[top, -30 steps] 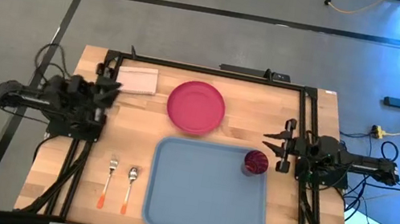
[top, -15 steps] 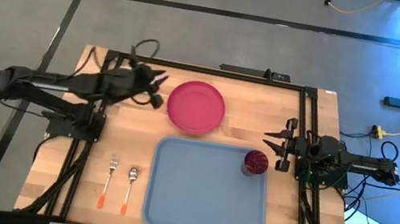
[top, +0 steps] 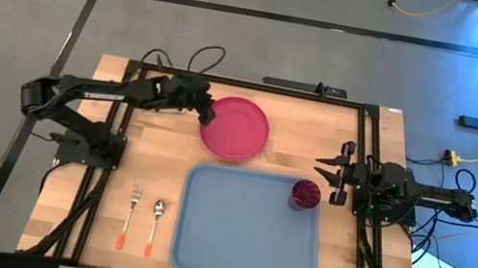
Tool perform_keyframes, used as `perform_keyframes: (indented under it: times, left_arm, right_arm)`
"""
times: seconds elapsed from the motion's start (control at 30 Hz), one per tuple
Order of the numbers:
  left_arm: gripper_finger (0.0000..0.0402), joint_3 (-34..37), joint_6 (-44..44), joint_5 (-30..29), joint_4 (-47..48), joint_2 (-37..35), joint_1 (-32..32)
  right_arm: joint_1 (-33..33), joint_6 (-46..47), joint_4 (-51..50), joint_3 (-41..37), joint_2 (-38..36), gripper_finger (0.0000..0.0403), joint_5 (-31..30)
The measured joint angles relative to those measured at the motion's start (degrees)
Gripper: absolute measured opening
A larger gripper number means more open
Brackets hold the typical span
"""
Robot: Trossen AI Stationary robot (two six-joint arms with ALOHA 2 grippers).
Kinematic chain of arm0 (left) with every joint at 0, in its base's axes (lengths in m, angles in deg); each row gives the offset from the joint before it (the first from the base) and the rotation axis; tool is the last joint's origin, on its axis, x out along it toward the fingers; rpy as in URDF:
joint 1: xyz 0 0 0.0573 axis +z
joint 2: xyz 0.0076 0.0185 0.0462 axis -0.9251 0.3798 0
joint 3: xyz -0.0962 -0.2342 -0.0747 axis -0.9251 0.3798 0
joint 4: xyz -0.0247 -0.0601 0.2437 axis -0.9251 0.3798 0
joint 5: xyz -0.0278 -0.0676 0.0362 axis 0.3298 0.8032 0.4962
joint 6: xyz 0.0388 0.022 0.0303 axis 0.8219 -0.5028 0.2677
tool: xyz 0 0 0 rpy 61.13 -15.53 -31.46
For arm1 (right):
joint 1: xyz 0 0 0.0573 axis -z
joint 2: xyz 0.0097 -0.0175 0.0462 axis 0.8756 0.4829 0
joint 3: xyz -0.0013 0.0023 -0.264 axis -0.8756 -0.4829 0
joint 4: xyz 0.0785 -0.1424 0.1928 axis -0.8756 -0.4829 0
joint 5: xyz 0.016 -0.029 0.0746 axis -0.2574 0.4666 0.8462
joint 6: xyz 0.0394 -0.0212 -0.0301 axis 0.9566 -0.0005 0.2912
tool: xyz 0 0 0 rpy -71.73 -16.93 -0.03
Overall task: Pick and place plate/cup/fork/spoon on tray
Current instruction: Put the pink plate in the middle of the blue tray
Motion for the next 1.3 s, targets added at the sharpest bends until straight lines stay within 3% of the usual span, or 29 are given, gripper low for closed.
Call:
perform_keyframes:
  times: [0.23, 0.43, 0.77, 1.03, 1.3]
  left_arm:
    - [0.0084, 0.0, -7.11, 2.5, 2.22, 5.4, 4.52]
    - [0.0084, 0.0, -8.83, 6.13, 2.48, 9.46, 4.3]
    - [0.0084, 0.0, -8.82, 5.54, 2.32, 14.94, 2.81]
    - [0.0084, 0.0, -8.53, -3.21, 2.27, 15.31, 2.83]
    - [0.0084, 0.0, -8.8, 0.14, 2.33, 15.29, 2.68]
  right_arm:
    - [0.0, 1.74, -2.36, 0.0, 0.0, 0.011, 0.0]
    - [0.0, 1.74, -2.96, 0.0, 0.0, 0.011, 0.0]
    - [0.0, 1.74, -3.0, 0.0, 0.0, 0.011, 0.01]
    - [0.0, 1.74, -3.01, 0.0, 0.0, 0.011, 0.02]
    - [0.0, 1.74, -3.01, 0.0, 0.0, 0.011, 0.02]
